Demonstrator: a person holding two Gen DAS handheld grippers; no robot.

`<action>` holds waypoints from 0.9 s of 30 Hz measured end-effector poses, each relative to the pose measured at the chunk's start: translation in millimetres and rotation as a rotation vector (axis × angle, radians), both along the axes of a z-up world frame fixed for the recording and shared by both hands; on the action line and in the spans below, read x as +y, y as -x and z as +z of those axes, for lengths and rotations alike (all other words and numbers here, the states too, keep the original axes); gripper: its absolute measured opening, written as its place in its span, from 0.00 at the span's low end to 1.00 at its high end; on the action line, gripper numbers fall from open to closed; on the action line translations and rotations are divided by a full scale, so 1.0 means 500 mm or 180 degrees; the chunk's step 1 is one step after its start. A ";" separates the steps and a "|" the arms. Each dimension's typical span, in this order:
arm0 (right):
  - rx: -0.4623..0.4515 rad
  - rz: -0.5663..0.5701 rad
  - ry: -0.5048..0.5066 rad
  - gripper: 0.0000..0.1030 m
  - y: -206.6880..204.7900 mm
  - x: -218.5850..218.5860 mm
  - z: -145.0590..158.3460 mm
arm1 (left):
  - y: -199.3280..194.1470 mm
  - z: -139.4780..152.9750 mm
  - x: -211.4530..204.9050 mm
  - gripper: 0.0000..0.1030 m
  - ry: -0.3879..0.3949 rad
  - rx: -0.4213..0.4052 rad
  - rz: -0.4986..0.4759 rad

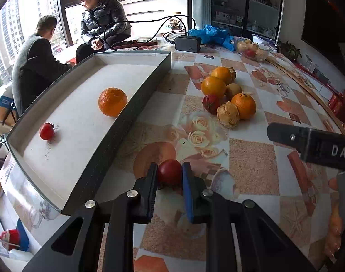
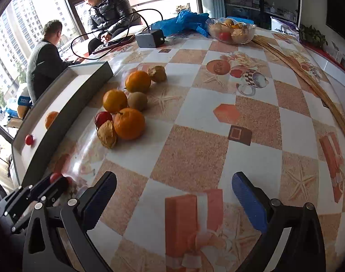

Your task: Organize fruits

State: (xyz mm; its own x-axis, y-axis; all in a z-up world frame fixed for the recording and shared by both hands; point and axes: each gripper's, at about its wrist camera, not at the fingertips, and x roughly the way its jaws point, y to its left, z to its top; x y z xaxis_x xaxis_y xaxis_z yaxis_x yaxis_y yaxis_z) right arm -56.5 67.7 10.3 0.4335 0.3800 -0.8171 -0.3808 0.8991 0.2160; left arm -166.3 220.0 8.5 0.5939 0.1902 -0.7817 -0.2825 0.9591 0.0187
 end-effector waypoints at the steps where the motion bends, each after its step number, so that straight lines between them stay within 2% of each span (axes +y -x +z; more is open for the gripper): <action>1: -0.0011 -0.0018 -0.0041 0.99 -0.013 0.010 0.006 | -0.004 -0.001 0.000 0.22 -0.0014 -0.0010 -0.0005; 5: -0.0059 0.0061 0.0020 0.98 -0.044 0.075 0.011 | -0.012 -0.002 0.002 0.23 -0.0049 -0.0032 -0.0036; 6: -0.0048 0.0082 0.0058 0.94 -0.049 0.090 0.005 | -0.012 -0.003 0.004 0.23 -0.0035 -0.0039 -0.0041; 7: 0.0011 0.0101 0.0090 0.76 -0.054 0.102 -0.004 | -0.013 -0.003 0.006 0.23 -0.0014 -0.0046 -0.0043; 8: 0.0058 0.0107 -0.0020 0.70 -0.057 0.105 -0.007 | -0.013 -0.003 0.009 0.23 0.0008 -0.0053 -0.0047; 9: 0.0064 0.0073 -0.0029 0.70 -0.058 0.106 -0.008 | -0.013 -0.004 0.011 0.23 0.0023 -0.0059 -0.0055; 10: 0.0055 0.0059 -0.0021 0.61 -0.058 0.107 -0.007 | -0.015 -0.003 0.012 0.23 0.0023 -0.0062 -0.0066; 11: 0.0076 0.0084 -0.0035 0.41 -0.058 0.107 -0.009 | -0.017 -0.003 0.013 0.23 0.0024 -0.0065 -0.0073; 12: 0.0078 0.0093 -0.0031 0.36 -0.056 0.103 -0.009 | -0.021 -0.004 0.013 0.23 0.0028 -0.0069 -0.0080; 18: 0.0067 -0.0005 -0.0003 0.36 -0.018 0.010 -0.004 | -0.030 -0.004 0.010 0.23 0.0126 -0.0092 -0.0113; 21: -0.0084 -0.0064 0.0168 0.36 0.040 -0.065 -0.003 | -0.031 -0.004 -0.004 0.23 0.0134 -0.0124 -0.0161; 25: -0.0341 -0.0202 0.0350 0.36 0.119 -0.148 -0.006 | -0.035 -0.006 -0.035 0.23 -0.0001 -0.0169 -0.0264; 27: -0.0428 -0.0234 0.0363 0.42 0.138 -0.166 -0.010 | -0.037 -0.005 -0.036 0.24 0.0001 -0.0168 -0.0298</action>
State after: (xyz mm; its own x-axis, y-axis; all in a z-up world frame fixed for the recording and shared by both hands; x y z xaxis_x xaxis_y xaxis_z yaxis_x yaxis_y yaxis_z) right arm -125.3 -15.5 5.4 0.5649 0.2513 -0.7860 -0.3316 0.9413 0.0627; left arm -147.6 202.3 5.8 0.6496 0.1316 -0.7488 -0.1922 0.9813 0.0058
